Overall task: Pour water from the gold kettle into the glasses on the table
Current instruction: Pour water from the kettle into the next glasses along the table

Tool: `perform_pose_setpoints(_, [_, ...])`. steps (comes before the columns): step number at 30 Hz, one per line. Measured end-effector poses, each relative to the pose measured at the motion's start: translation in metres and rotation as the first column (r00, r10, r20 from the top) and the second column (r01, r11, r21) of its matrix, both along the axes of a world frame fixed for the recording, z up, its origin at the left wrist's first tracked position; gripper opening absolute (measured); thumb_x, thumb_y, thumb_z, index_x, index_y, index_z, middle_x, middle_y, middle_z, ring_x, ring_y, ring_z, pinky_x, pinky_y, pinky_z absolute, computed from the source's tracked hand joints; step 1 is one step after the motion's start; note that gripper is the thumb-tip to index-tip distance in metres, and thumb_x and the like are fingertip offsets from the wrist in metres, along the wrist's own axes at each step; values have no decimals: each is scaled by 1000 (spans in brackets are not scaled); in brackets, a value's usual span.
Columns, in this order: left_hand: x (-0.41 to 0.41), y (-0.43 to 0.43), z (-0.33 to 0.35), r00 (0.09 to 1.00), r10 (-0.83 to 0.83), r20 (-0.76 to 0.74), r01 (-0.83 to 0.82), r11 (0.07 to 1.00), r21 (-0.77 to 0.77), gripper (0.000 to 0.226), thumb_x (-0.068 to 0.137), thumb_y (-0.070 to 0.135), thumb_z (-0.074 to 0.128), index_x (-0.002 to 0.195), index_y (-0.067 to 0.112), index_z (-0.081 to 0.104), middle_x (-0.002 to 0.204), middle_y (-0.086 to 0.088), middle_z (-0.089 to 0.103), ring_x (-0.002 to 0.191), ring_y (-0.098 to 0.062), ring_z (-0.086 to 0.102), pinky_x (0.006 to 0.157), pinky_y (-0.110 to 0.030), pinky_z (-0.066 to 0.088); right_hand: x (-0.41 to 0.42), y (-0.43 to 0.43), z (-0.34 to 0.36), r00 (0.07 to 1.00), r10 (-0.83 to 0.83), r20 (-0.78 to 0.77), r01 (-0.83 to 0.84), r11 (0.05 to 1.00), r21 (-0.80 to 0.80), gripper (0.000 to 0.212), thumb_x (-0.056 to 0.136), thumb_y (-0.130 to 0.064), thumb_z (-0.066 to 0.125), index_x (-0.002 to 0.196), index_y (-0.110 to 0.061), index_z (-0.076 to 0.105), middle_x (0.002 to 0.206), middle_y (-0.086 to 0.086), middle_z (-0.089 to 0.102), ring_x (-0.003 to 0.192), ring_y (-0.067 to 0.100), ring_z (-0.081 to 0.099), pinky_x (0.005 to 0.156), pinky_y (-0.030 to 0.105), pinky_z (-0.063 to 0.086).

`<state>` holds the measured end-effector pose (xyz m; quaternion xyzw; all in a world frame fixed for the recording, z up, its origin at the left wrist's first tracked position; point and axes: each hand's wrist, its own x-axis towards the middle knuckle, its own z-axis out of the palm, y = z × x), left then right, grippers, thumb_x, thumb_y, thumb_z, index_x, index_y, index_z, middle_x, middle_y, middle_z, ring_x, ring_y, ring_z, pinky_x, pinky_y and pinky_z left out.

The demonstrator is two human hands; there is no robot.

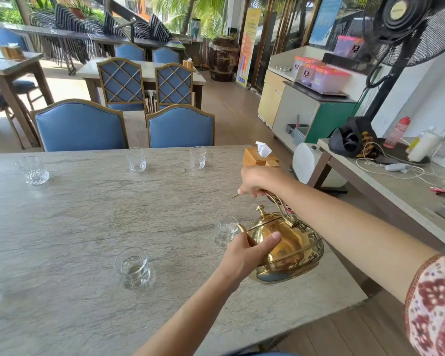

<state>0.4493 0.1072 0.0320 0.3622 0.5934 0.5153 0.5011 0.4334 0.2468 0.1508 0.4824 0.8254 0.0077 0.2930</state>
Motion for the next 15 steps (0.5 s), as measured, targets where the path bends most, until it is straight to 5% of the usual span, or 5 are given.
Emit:
perform_pose_setpoints(9, [-2, 0, -4, 1000, -7, -23, 7, 1000, -22, 56, 71, 65, 72, 79, 16, 48, 82, -6, 56, 76, -17, 51, 70, -28, 45, 2, -6, -1, 1000, -18, -1, 18, 1000, -12, 51, 102, -40, 37, 116, -2, 67, 64, 4, 53, 52, 15, 46, 52, 24, 36])
perform_pose_setpoints(15, [-3, -6, -12, 990, -32, -136, 30, 999, -21, 82, 44, 84, 68, 83, 14, 49, 76, 0, 56, 69, -12, 54, 68, -30, 52, 18, -9, -1, 974, -81, -213, 78, 997, -23, 36, 99, -35, 47, 99, -2, 60, 57, 5, 52, 44, 16, 45, 44, 24, 37])
